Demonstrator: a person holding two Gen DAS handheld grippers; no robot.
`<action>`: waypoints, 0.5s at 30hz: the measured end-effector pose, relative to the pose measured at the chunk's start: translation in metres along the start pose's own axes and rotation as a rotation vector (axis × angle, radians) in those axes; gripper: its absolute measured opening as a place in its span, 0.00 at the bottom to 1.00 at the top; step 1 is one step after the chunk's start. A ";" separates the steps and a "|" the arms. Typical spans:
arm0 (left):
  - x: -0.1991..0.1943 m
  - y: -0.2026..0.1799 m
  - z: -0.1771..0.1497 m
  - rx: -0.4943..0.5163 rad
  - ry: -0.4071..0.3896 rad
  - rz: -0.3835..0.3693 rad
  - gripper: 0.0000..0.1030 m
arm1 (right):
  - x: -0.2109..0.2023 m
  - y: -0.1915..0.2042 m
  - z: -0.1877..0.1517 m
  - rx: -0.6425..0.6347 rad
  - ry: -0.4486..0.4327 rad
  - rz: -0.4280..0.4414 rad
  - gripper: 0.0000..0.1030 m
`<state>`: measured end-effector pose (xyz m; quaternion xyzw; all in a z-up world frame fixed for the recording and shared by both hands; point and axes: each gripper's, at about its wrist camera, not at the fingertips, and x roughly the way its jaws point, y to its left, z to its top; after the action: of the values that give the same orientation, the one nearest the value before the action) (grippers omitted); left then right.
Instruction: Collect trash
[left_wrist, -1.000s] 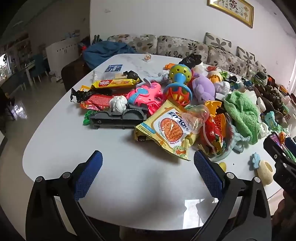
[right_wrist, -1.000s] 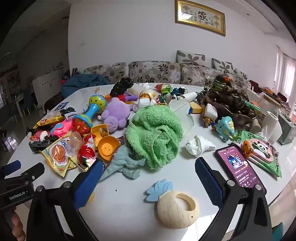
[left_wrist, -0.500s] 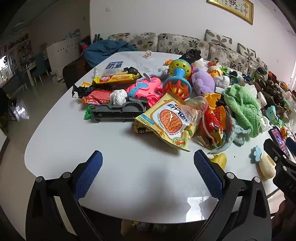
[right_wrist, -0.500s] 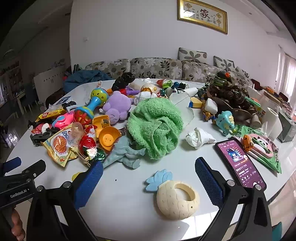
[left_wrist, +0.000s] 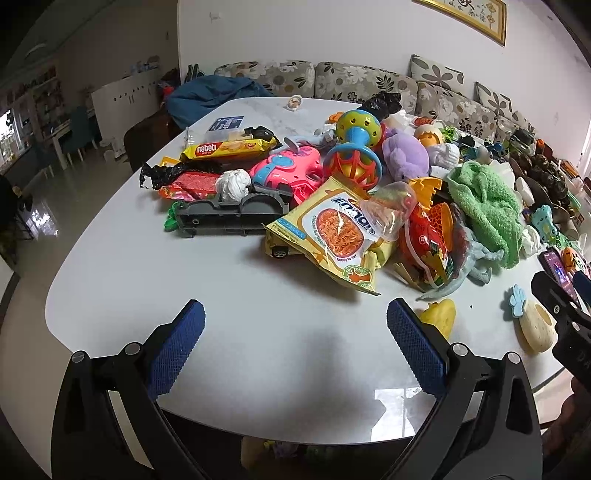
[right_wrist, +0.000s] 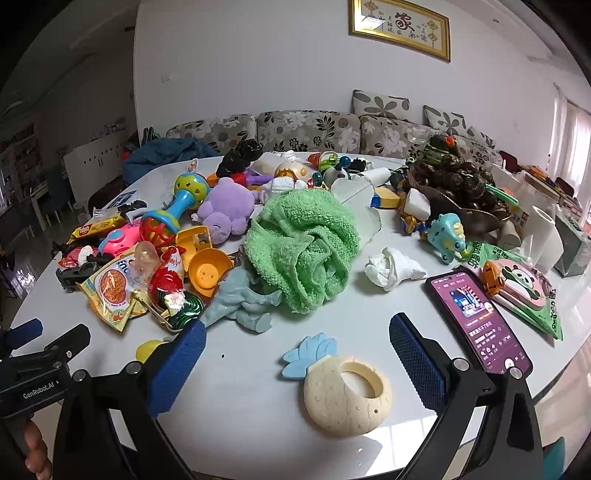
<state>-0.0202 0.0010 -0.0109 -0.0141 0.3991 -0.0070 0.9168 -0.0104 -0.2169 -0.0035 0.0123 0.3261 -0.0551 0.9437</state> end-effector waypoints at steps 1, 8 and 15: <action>0.000 0.000 -0.001 0.001 0.001 -0.001 0.94 | 0.000 0.000 0.000 -0.002 0.001 -0.001 0.95; 0.001 -0.001 -0.004 0.002 0.006 -0.013 0.94 | 0.003 -0.003 -0.004 -0.001 0.015 -0.003 0.95; 0.003 -0.006 -0.007 0.016 0.012 -0.014 0.94 | 0.006 -0.004 -0.007 0.004 0.031 0.001 0.95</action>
<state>-0.0230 -0.0053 -0.0173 -0.0093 0.4045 -0.0166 0.9144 -0.0106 -0.2213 -0.0129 0.0150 0.3403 -0.0551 0.9386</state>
